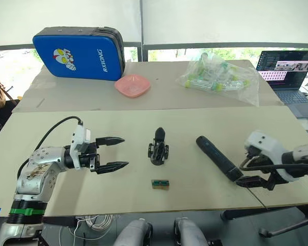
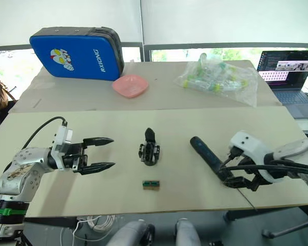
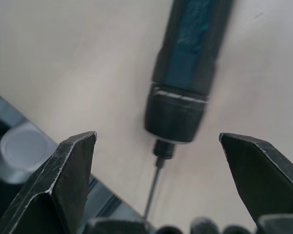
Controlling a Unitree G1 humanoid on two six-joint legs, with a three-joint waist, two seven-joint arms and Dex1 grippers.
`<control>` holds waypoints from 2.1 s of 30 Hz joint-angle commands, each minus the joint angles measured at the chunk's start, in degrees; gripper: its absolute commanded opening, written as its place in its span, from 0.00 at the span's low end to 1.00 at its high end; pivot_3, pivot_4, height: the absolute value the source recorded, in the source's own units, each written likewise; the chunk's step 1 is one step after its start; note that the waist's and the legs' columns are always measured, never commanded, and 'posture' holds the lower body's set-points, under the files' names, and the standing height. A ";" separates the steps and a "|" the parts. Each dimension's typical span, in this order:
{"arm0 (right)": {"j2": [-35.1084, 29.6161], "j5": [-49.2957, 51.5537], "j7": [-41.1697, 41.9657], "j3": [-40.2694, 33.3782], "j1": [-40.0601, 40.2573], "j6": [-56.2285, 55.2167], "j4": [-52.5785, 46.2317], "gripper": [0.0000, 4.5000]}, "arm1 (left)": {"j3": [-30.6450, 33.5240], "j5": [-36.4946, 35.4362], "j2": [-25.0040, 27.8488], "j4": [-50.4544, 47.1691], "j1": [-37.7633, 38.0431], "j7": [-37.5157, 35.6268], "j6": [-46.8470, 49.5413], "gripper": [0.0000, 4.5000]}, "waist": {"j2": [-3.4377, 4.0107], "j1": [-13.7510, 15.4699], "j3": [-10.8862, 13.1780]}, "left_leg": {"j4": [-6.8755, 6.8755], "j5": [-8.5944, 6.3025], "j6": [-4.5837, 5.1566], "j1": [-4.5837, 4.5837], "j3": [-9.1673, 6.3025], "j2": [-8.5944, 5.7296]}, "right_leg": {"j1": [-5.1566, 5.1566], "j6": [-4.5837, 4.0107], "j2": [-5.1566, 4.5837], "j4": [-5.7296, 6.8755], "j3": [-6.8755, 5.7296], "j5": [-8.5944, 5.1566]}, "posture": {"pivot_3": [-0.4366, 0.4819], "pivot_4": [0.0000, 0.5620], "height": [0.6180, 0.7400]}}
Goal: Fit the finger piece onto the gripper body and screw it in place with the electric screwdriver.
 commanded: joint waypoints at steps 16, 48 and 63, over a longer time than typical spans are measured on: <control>10.98 -17.79 0.78 25.53 -21.14 -1.91 14.64 0.99 | -1.09 -0.17 -0.11 -7.44 4.56 0.33 -0.78 1.00 | 0.00 -1.05 0.00 | 0.58 0.03 -0.04 -0.50 0.08 -0.01 | -0.43 -0.03 0.04 0.43 0.02 0.21 | 0.48 0.27 1.00; 12.16 -20.74 6.70 28.13 -19.73 -2.65 19.11 0.43 | -1.71 0.90 0.05 -4.72 2.84 0.00 -1.90 1.00 | -0.21 -0.99 -0.13 | 0.87 -0.09 0.15 -0.28 0.08 -0.02 | -0.33 0.11 0.08 0.39 -0.13 0.34 | 0.48 0.27 1.00; 21.15 -2.92 0.71 -32.73 0.77 -7.11 0.61 0.43 | -0.67 0.37 1.81 -3.15 3.35 -1.23 -1.57 1.00 | -0.13 -0.43 -0.08 | 0.84 -0.10 0.17 -0.56 0.11 -0.04 | -0.38 0.11 0.10 0.41 0.00 0.36 | 0.48 0.27 1.00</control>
